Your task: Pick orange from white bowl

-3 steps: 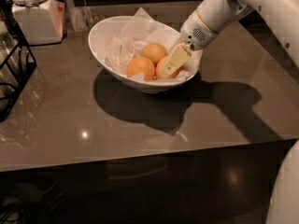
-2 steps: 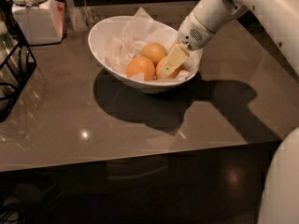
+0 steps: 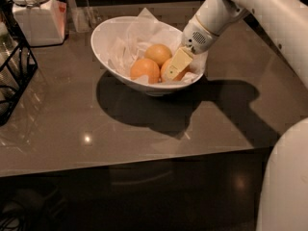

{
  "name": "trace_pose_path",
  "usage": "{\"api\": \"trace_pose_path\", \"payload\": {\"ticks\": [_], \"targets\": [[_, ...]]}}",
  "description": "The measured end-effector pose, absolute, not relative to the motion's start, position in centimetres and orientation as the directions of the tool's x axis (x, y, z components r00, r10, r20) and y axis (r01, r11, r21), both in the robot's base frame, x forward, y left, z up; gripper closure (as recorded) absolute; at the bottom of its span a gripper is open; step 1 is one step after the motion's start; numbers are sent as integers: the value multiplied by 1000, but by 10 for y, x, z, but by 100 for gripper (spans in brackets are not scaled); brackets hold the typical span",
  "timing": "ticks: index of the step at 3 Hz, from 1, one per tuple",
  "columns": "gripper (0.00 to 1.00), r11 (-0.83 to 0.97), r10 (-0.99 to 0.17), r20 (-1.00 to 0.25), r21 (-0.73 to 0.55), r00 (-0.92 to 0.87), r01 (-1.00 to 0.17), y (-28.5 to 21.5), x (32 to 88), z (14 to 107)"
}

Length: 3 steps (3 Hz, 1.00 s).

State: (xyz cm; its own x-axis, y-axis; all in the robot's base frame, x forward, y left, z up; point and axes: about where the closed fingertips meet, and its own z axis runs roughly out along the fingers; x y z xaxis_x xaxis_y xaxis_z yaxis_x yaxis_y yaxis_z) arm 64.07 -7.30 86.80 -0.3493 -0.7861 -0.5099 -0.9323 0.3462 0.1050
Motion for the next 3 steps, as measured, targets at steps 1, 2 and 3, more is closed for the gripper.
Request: {"api": "trace_pose_path", "payload": {"ticks": [1, 2, 3], "targets": [[54, 361, -790, -497, 94, -358, -928, -76, 642, 866], [77, 367, -793, -501, 60, -346, -928, -77, 641, 871], [99, 378, -788, -515, 25, -336, -925, -84, 641, 879]]}}
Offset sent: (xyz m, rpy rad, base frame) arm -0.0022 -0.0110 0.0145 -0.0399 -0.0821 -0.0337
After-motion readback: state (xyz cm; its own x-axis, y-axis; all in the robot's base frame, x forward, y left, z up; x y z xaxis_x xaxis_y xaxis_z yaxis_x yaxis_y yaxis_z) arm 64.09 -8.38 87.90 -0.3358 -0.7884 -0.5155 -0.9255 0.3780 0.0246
